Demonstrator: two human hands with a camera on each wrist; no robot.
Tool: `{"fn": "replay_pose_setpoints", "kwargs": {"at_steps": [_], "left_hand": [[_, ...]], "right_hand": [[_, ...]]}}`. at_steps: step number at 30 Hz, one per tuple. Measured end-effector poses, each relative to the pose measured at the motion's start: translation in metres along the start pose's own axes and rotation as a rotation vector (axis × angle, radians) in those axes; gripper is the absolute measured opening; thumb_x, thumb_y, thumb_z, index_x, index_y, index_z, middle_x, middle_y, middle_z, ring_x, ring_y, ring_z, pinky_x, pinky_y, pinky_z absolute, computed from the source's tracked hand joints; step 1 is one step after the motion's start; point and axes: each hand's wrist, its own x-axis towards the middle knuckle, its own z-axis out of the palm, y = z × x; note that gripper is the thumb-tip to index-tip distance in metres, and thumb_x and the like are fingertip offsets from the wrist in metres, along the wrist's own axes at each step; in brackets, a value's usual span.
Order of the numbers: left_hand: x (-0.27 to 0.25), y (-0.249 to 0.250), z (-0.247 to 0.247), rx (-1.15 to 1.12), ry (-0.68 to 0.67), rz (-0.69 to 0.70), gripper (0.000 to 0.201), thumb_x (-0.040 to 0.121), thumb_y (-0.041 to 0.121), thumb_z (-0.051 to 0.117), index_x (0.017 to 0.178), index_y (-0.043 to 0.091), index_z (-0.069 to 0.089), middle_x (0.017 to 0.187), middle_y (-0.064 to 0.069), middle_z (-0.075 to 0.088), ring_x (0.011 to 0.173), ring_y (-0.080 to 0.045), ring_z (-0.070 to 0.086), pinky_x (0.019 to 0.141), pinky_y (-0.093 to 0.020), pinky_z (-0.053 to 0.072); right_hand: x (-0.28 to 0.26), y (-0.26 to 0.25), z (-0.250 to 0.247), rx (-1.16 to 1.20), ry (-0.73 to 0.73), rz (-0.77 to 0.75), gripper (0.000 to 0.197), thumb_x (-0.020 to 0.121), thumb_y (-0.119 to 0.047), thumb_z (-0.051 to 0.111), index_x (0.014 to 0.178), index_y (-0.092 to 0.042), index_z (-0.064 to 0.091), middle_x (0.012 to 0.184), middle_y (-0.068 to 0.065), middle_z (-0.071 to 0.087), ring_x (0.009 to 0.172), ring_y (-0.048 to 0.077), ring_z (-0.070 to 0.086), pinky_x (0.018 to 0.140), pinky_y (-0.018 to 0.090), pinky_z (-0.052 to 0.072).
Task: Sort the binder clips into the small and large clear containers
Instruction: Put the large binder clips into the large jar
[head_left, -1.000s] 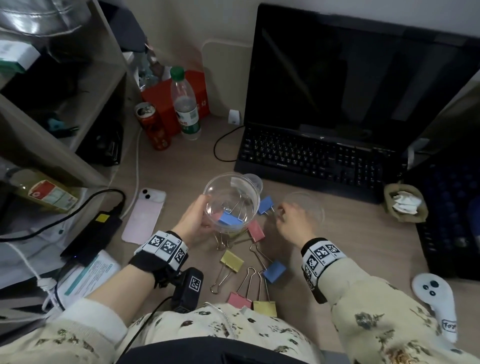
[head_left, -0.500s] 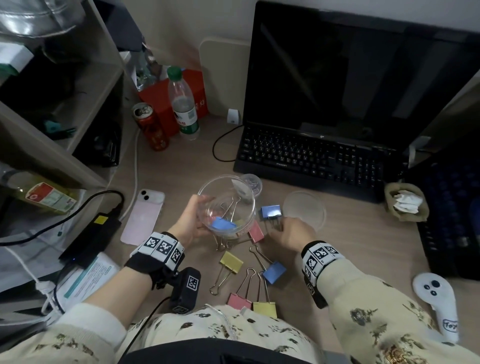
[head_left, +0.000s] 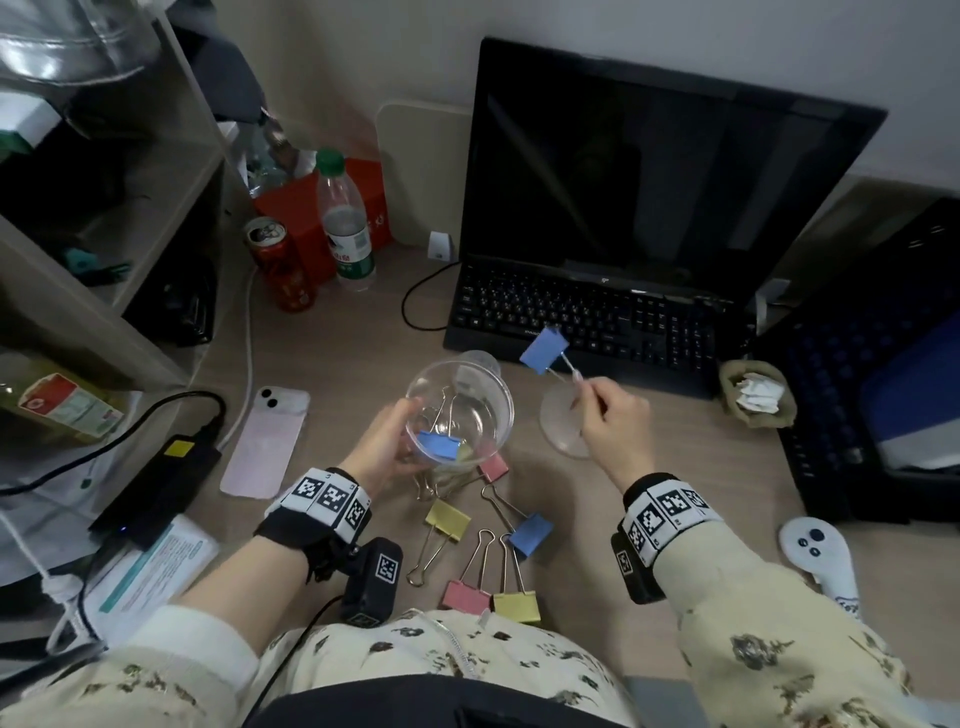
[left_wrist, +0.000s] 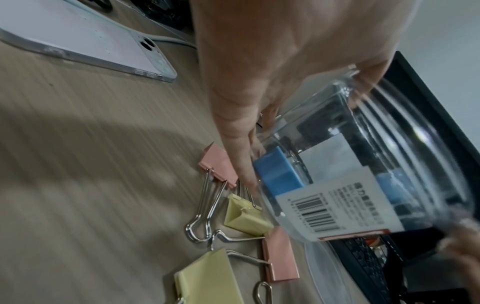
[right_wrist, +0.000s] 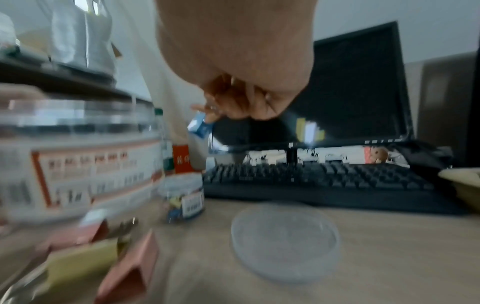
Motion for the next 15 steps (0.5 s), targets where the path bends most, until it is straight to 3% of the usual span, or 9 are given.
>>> {"fn": "replay_pose_setpoints", "kwargs": {"at_steps": [3,7,11,15], "left_hand": [[-0.003,0.000,0.000,0.001,-0.008,-0.004,0.035,0.094,0.047,0.046,0.119,0.023,0.050,0.121,-0.018,0.059,0.096,-0.030,0.066,0.071,-0.035,0.056],[-0.007,-0.001,-0.001,-0.029,-0.005,-0.005,0.068,0.073,0.063,0.064,0.125,0.021,0.048,0.125,-0.013,0.057,0.099,-0.030,0.065,0.072,-0.038,0.058],[-0.010,-0.001,-0.001,-0.004,-0.022,-0.006,0.090,0.059,0.069,0.068,0.130,0.020,0.045,0.128,-0.011,0.056,0.098,-0.027,0.066,0.065,-0.034,0.057],[-0.011,-0.004,-0.001,0.027,-0.063,-0.011,0.088,0.060,0.071,0.067,0.130,0.021,0.050,0.123,-0.013,0.060,0.087,-0.027,0.071,0.067,-0.035,0.058]], "right_hand": [[0.000,-0.024,-0.012,0.148,0.052,-0.135,0.028,0.098,-0.019,0.055,0.074,-0.009,0.066,0.049,-0.011,0.048,0.043,0.013,0.045,0.045,0.030,0.034],[-0.006,-0.055,-0.009,0.025,-0.240,-0.176,0.038,0.098,-0.037,0.051,0.062,-0.025,0.058,0.050,-0.010,0.051,0.046,0.009,0.047,0.046,0.030,0.037],[-0.010,-0.077,0.005,-0.066,-0.422,-0.118,0.043,0.099,-0.027,0.048,0.064,-0.006,0.059,0.056,0.009,0.057,0.055,0.026,0.055,0.056,0.035,0.043],[-0.012,-0.094,0.027,-0.186,-0.509,-0.067,0.041,0.100,-0.032,0.044,0.064,-0.014,0.052,0.064,0.013,0.060,0.059,0.030,0.057,0.056,0.037,0.046]]}}
